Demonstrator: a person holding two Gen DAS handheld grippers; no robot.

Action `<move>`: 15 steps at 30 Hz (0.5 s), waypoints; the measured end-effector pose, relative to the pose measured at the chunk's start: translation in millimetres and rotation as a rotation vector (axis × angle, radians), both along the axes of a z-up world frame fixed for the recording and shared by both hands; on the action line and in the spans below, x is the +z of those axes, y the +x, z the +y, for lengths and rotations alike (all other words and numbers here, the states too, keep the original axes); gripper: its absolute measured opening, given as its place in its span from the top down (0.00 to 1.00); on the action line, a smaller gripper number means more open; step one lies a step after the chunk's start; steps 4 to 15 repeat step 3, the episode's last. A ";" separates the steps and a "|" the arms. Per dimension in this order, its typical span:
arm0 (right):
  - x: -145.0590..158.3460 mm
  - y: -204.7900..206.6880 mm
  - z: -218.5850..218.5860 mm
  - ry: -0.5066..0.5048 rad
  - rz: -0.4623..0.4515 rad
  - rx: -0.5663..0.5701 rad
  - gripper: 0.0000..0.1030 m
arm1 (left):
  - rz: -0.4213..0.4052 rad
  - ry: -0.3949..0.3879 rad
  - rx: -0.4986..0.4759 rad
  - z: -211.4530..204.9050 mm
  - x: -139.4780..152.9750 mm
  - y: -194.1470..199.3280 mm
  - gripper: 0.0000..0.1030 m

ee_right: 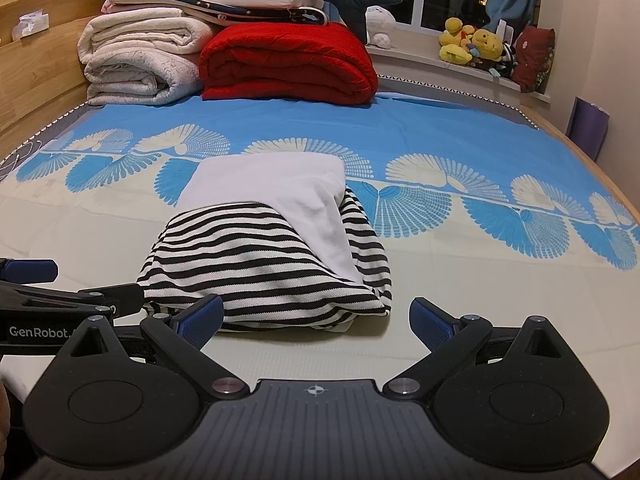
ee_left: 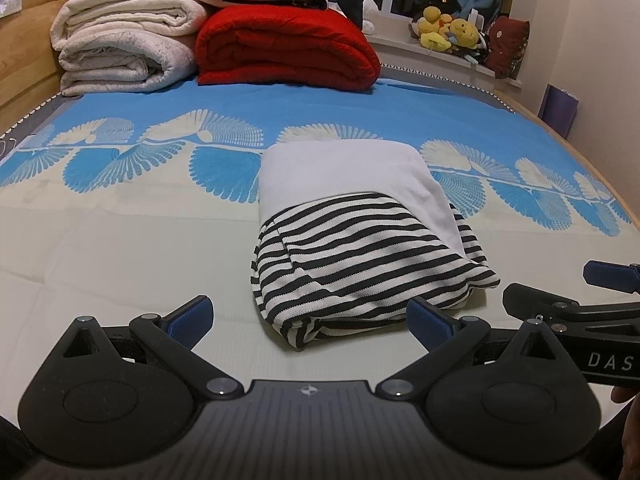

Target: Fold small clothes

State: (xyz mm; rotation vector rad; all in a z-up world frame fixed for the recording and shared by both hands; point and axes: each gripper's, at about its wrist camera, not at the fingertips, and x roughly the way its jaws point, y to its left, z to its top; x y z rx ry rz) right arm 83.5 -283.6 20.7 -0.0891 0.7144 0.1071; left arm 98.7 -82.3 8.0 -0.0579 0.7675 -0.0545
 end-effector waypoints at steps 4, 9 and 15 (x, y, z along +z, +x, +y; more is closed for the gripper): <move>-0.1 0.1 -0.3 0.000 0.001 -0.001 0.04 | 0.000 0.000 -0.001 0.4 0.1 0.3 0.00; -0.1 0.1 -0.3 0.000 0.001 -0.001 0.04 | 0.000 0.000 -0.001 0.4 0.1 0.3 0.00; -0.1 0.1 -0.3 0.000 0.001 -0.001 0.04 | 0.000 0.000 -0.001 0.4 0.1 0.3 0.00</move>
